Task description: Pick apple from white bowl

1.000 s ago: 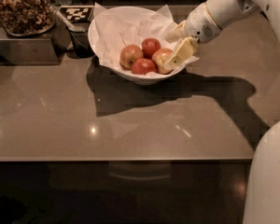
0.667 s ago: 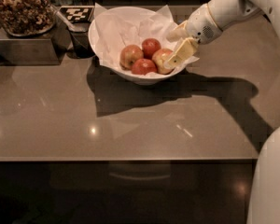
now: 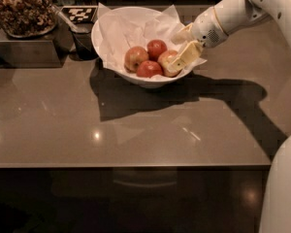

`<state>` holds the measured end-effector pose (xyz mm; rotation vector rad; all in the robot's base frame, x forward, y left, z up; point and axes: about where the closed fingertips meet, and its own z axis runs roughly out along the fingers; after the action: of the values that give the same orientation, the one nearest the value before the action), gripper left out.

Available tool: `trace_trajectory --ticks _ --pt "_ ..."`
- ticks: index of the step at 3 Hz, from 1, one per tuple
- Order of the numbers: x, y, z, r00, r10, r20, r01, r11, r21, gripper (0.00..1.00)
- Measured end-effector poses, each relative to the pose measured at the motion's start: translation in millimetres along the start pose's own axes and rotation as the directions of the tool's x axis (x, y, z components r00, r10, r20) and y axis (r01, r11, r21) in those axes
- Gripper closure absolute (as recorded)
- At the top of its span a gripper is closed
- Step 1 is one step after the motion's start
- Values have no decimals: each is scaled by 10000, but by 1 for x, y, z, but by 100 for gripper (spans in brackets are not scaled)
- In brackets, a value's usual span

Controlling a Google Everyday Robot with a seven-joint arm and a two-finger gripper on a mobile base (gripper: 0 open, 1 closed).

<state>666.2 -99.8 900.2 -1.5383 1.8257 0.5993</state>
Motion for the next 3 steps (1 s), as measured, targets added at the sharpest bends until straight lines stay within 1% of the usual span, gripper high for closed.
trace_trajectory --ticks 1,2,3 --pt "0 3 12 9999 63 119 -60 9998 -214 22" --pt "3 8 21 10000 74 15 -74 9988 -489 23" --pt "6 11 35 9999 97 -89 -103 9971 -753 29"
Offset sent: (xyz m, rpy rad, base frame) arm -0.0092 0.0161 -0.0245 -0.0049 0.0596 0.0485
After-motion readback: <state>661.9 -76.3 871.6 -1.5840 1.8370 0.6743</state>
